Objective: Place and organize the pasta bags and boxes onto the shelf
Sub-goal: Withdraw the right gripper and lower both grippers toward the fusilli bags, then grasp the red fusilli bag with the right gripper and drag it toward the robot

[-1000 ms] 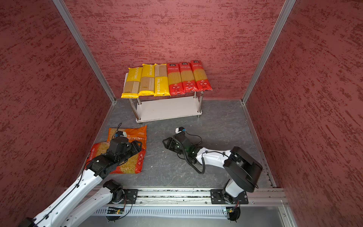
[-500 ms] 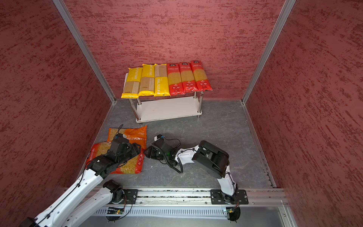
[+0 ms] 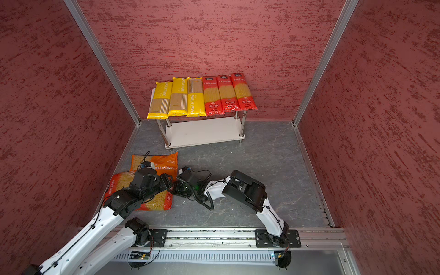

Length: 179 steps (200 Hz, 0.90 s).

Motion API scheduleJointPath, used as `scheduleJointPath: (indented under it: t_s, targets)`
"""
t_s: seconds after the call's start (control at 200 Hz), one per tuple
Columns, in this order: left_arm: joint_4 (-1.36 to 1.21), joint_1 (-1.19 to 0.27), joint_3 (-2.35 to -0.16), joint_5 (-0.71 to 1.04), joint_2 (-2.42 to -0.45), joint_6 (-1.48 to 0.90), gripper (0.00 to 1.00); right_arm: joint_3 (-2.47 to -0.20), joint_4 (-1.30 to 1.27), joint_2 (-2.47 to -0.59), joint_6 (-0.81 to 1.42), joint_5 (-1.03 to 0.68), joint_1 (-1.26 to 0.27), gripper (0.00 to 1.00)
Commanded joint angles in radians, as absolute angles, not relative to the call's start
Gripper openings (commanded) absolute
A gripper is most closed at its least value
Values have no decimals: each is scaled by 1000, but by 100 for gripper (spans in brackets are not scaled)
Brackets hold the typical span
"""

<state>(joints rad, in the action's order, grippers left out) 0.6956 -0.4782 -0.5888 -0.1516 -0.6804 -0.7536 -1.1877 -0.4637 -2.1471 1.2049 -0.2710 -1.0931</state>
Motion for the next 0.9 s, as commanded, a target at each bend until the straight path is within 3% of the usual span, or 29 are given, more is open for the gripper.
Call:
scheduleJointPath:
  t_s: [0.0,0.155,0.356,0.696,0.892]
  targets:
    - [694,-483,-584,-153,-666,-726,66,-1187,-534,-2152,1239,-284,-1100,33]
    - [674,-484,-586,-135,-666,-718,66,-1150,-572,-2140,1255,-275,-1100,20]
    - [667,-489,-606,-120,-683,-718,66,-1112,-603,-2119,1259,-268,-1096,9]
    - [637,-549,-664,-112,-740,-678,66,-858,-649,-1952,1216,-302,-1002,1]
    - [583,-666,-681,-122,-825,-640,67,-776,-255,-1716,879,-309,-887,0]
